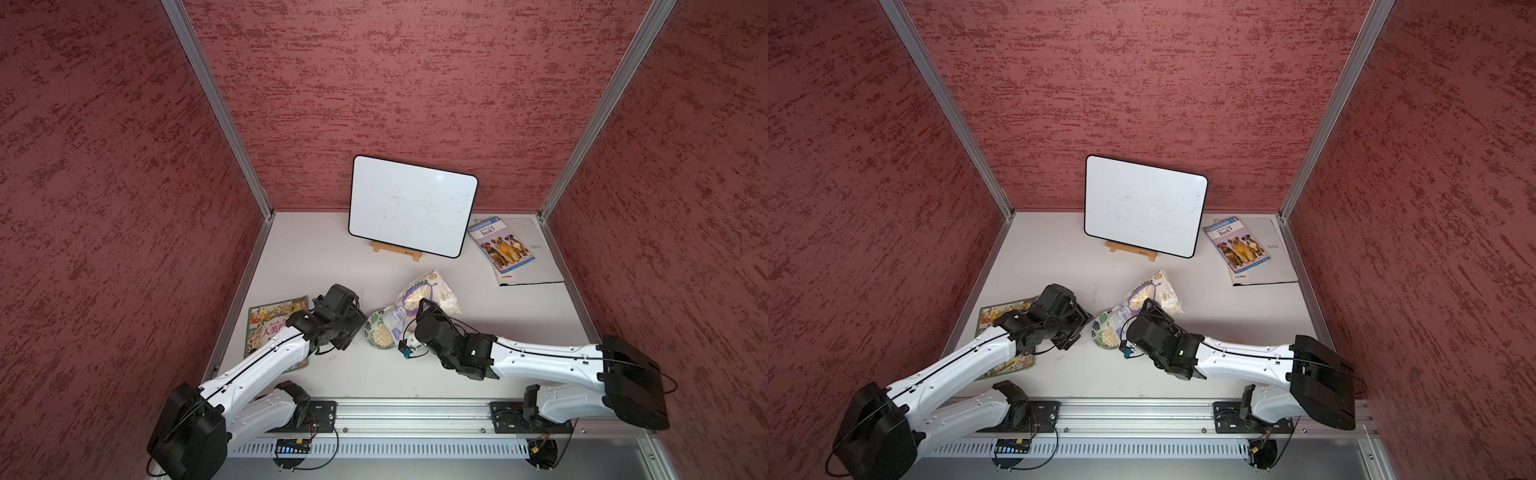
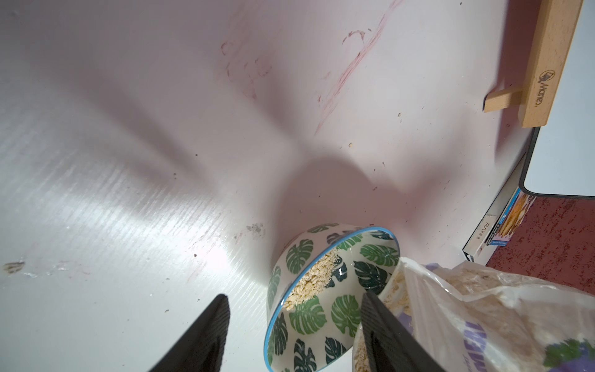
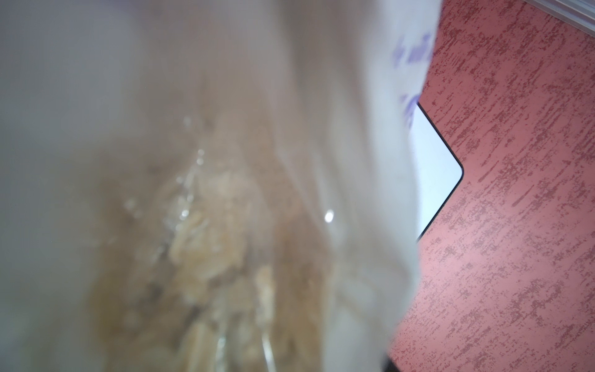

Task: Pour the oats into the breakfast bowl
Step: Pour the oats into the bowl.

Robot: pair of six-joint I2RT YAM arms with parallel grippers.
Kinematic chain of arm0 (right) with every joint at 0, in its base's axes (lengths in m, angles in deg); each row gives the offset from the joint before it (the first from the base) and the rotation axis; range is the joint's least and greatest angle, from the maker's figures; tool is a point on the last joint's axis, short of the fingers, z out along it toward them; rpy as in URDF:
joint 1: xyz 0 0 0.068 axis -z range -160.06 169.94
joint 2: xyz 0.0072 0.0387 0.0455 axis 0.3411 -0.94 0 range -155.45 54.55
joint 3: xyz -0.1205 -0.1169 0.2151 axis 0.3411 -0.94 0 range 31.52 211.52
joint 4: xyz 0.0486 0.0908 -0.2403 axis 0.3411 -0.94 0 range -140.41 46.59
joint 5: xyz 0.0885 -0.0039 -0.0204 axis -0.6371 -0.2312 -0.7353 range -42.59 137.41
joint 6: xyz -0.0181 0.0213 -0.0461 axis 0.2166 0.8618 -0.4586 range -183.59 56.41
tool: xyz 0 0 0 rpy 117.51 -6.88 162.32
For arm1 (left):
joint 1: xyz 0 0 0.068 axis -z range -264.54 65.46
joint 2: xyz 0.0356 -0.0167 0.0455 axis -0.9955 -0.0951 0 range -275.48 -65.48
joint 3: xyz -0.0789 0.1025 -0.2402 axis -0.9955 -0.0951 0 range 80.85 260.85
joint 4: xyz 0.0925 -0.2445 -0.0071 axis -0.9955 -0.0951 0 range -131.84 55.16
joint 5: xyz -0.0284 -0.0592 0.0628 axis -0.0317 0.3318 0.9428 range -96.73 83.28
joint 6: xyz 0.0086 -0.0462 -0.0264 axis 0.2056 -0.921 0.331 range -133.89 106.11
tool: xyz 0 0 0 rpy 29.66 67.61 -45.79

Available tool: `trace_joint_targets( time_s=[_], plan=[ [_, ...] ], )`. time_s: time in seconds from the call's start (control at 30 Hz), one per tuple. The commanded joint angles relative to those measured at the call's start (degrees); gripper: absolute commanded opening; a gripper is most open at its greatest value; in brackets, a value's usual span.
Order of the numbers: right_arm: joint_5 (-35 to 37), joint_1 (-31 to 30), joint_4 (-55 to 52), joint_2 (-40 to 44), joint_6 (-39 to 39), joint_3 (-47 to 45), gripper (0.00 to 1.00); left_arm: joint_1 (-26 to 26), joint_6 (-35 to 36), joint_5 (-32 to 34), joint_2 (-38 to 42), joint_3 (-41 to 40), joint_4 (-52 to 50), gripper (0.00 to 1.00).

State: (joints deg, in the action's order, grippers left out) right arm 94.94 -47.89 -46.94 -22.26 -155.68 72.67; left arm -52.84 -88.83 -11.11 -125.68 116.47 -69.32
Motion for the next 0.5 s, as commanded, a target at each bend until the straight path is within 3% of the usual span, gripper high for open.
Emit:
trace_joint_targets(
  time_s=[0.0, 0.07, 0.13, 0.23, 0.47],
  plan=[
    [3.3, -0.51, 5.02, 2.92, 2.48, 3.57, 0.0, -0.41, 0.85, 0.36, 0.0, 1.1, 0.03, 0.67],
    [3.98, -0.63, 4.04, 1.7, 2.32, 3.07, 0.0, -0.42, 0.89, 0.32, -0.04, 0.96, 0.16, 0.67],
    [4.13, -0.55, 10.08, 2.18, -3.07, 1.17, 0.0, -0.41, 0.85, 0.19, -0.09, 0.96, 0.12, 0.67],
    [3.84, -0.65, 8.09, 2.31, -1.29, 3.62, 0.0, -0.39, 0.84, 0.25, 0.07, 0.71, 0.02, 0.67],
    [3.55, -0.62, 8.98, 1.81, -6.67, 4.37, 0.0, -0.46, 0.87, 0.14, 0.22, 0.6, 0.25, 0.67]
  ],
)
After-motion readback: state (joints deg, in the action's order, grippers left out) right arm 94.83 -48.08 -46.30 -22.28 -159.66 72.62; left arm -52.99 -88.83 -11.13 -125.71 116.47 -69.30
